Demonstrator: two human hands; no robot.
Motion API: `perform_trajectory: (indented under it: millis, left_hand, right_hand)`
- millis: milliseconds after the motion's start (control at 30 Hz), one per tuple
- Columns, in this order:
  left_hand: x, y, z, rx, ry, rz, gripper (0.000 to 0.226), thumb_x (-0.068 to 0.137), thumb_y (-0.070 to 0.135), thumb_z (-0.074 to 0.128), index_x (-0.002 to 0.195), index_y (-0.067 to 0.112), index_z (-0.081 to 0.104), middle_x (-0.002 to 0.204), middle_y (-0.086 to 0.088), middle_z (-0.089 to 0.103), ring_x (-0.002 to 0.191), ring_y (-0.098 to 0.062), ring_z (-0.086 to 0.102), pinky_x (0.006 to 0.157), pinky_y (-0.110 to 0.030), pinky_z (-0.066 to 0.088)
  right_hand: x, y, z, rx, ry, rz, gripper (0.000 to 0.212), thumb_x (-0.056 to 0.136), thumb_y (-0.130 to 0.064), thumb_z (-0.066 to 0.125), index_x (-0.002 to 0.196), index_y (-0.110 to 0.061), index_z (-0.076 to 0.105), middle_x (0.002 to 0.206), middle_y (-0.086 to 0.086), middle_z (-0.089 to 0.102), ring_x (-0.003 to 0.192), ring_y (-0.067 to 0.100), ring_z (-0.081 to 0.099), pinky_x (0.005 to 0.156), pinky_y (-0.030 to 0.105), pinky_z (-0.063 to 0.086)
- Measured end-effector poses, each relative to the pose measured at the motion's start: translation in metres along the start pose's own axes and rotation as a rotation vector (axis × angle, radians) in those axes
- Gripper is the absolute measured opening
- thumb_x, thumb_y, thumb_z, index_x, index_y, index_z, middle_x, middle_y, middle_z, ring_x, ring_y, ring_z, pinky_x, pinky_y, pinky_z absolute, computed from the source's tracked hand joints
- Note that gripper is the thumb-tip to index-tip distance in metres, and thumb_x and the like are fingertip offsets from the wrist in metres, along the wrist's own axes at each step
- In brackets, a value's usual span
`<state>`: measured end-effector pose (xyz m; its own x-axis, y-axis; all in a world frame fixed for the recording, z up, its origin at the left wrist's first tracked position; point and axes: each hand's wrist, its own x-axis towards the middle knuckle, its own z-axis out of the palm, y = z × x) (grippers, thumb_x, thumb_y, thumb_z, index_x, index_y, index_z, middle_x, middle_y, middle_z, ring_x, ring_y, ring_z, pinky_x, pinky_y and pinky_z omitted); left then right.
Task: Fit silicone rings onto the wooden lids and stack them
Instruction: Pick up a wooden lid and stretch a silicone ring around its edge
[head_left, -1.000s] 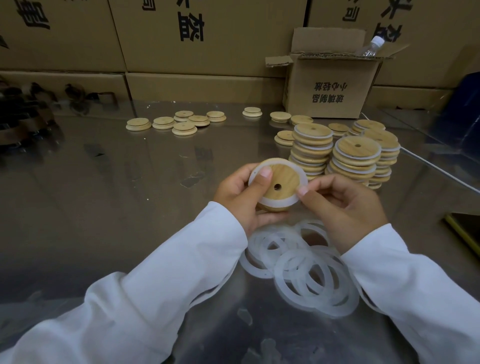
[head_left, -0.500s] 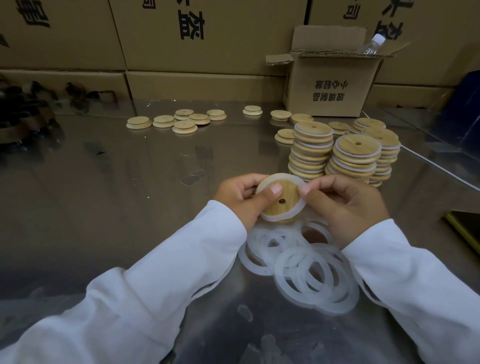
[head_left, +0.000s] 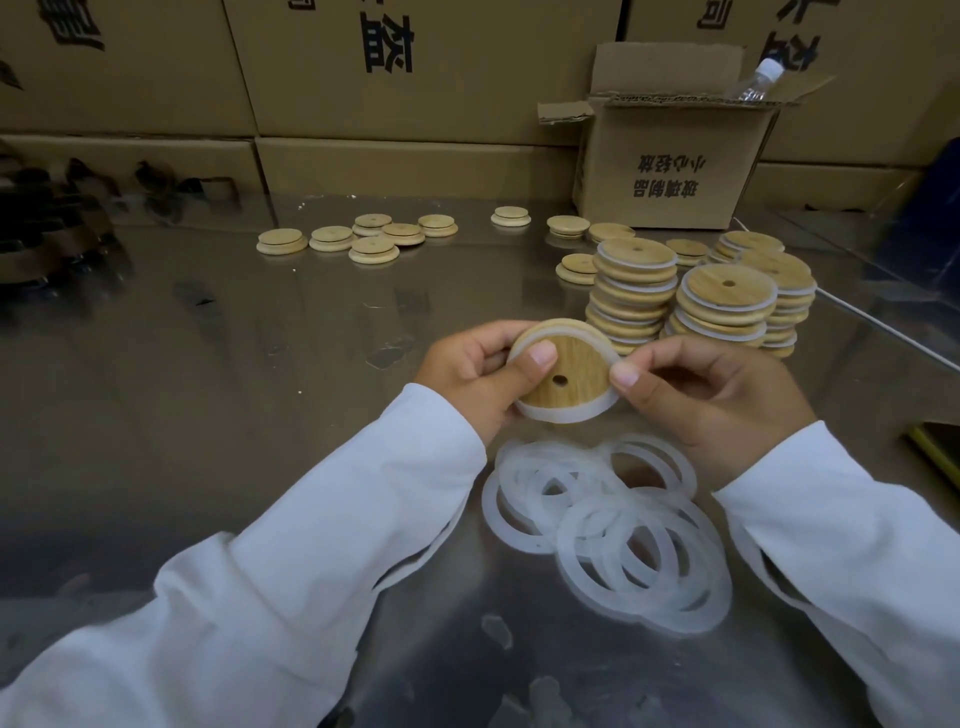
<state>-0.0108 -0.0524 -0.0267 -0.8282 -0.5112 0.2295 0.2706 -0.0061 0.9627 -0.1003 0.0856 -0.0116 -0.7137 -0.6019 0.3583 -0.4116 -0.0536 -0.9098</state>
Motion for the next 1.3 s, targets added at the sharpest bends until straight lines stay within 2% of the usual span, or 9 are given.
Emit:
perform_trajectory:
  millis: [233,433,567,700,833,933,1000,1167,1300]
  left_hand:
    - [-0.006,-0.002,0.009,0.074,0.060,0.018,0.010,0.082,0.008,0.063,0.082,0.017,0.067,0.076,-0.001,0.069,0.074,-0.014,0.065,0.076,-0.033,0.055]
    - [-0.010,-0.002,0.015,0.066,0.169,-0.034,0.005,0.082,0.013,0.065,0.082,0.018,0.067,0.084,-0.009,0.071,0.083,-0.027,0.068,0.082,-0.048,0.055]
    - [-0.011,-0.002,0.016,0.042,0.143,-0.062,0.007,0.080,0.010,0.066,0.085,0.016,0.066,0.086,-0.010,0.070,0.083,-0.026,0.067,0.081,-0.043,0.056]
    - [-0.010,-0.004,0.015,0.086,0.055,-0.074,0.015,0.078,0.005,0.067,0.090,0.014,0.065,0.087,-0.006,0.068,0.079,-0.017,0.064,0.073,-0.027,0.057]
    - [-0.010,-0.005,0.015,0.174,0.025,-0.051,0.014,0.079,0.008,0.068,0.092,0.013,0.067,0.088,-0.005,0.068,0.080,-0.015,0.064,0.074,-0.021,0.055]
    - [-0.009,-0.004,0.013,0.228,0.036,-0.007,0.008,0.081,0.012,0.066,0.088,0.016,0.067,0.086,-0.005,0.069,0.080,-0.017,0.064,0.075,-0.023,0.055]
    - [-0.008,-0.003,0.011,0.244,0.027,0.018,0.008,0.082,0.012,0.065,0.086,0.019,0.067,0.085,-0.004,0.069,0.079,-0.016,0.064,0.076,-0.024,0.055]
    - [-0.006,0.002,0.006,0.260,-0.016,0.051,0.014,0.083,0.008,0.062,0.083,0.022,0.066,0.077,0.003,0.067,0.070,-0.007,0.063,0.069,-0.018,0.053]
    - [-0.005,0.006,-0.001,0.256,-0.062,0.034,0.012,0.083,0.007,0.062,0.082,0.018,0.066,0.073,0.002,0.067,0.065,-0.004,0.063,0.061,-0.015,0.049]
  right_hand:
    - [-0.002,0.008,0.002,0.029,0.095,0.025,0.009,0.074,-0.013,0.071,0.068,-0.019,0.066,0.071,0.001,0.070,0.067,0.012,0.065,0.067,0.021,0.055]
    - [-0.007,0.012,0.011,-0.212,0.197,-0.025,0.009,0.072,-0.035,0.063,0.069,-0.027,0.061,0.070,-0.008,0.067,0.072,0.013,0.065,0.073,0.035,0.053]
    - [-0.007,0.013,0.010,-0.291,0.223,-0.028,0.010,0.075,-0.028,0.064,0.066,-0.025,0.061,0.067,-0.008,0.067,0.070,0.014,0.065,0.072,0.035,0.054]
    - [-0.007,0.013,0.009,-0.358,0.248,-0.073,0.014,0.079,-0.022,0.065,0.066,-0.027,0.060,0.067,-0.011,0.065,0.067,0.011,0.064,0.067,0.030,0.052]
    - [-0.008,0.011,0.009,-0.415,0.212,-0.145,0.018,0.079,-0.023,0.066,0.067,-0.034,0.057,0.072,-0.018,0.062,0.069,0.000,0.061,0.063,0.014,0.046]
    - [-0.005,0.011,0.006,-0.398,0.211,-0.178,0.023,0.077,-0.021,0.069,0.066,-0.037,0.056,0.084,-0.017,0.056,0.074,0.003,0.057,0.064,0.004,0.042]
    - [-0.003,0.010,0.004,-0.353,0.203,-0.159,0.025,0.075,-0.020,0.070,0.064,-0.038,0.057,0.088,-0.016,0.052,0.075,0.005,0.056,0.066,0.005,0.043]
    - [0.000,0.010,0.000,-0.291,0.147,-0.103,0.022,0.074,-0.022,0.071,0.061,-0.036,0.060,0.088,-0.008,0.058,0.076,0.017,0.057,0.071,0.022,0.046]
    - [-0.002,0.011,-0.001,-0.265,0.082,-0.107,0.020,0.075,-0.021,0.070,0.063,-0.034,0.061,0.084,-0.005,0.060,0.076,0.010,0.057,0.070,0.014,0.046]
